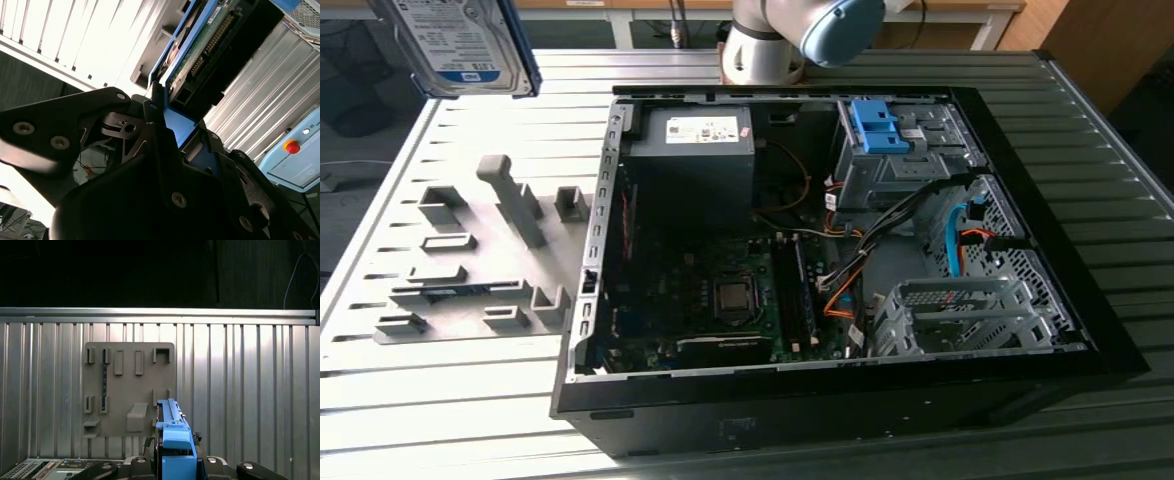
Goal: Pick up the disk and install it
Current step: 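Pick up the disk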
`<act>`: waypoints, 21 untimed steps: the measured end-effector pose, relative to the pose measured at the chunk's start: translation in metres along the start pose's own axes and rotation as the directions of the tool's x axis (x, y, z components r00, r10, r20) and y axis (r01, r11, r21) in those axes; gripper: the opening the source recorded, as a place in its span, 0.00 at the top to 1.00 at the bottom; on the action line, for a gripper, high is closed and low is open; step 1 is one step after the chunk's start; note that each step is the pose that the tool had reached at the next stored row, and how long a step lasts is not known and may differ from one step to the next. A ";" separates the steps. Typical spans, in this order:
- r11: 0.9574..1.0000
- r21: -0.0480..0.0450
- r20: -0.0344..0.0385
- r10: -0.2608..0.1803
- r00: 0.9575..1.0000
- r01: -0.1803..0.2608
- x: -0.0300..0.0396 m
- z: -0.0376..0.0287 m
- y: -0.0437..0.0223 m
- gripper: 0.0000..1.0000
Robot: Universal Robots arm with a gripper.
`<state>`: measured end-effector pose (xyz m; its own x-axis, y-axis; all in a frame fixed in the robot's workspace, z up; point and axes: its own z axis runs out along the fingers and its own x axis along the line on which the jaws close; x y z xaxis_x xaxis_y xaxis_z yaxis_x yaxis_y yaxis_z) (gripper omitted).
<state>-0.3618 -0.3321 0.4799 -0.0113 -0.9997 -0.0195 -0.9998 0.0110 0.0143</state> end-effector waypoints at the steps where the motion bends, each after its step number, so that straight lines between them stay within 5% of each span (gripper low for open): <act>1: 1.000 0.000 0.000 0.000 1.000 0.000 0.0000 -0.0001 -0.0027 0.63; 16: 1.000 0.000 0.000 0.000 1.000 0.000 -0.0006 -0.0008 -0.0573 0.63; 21: 1.000 0.000 0.000 0.000 1.000 0.000 -0.0008 -0.0010 -0.0681 0.63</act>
<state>-0.2937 -0.3321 0.4800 -0.0112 -0.9997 -0.0194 -0.9998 0.0109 0.0144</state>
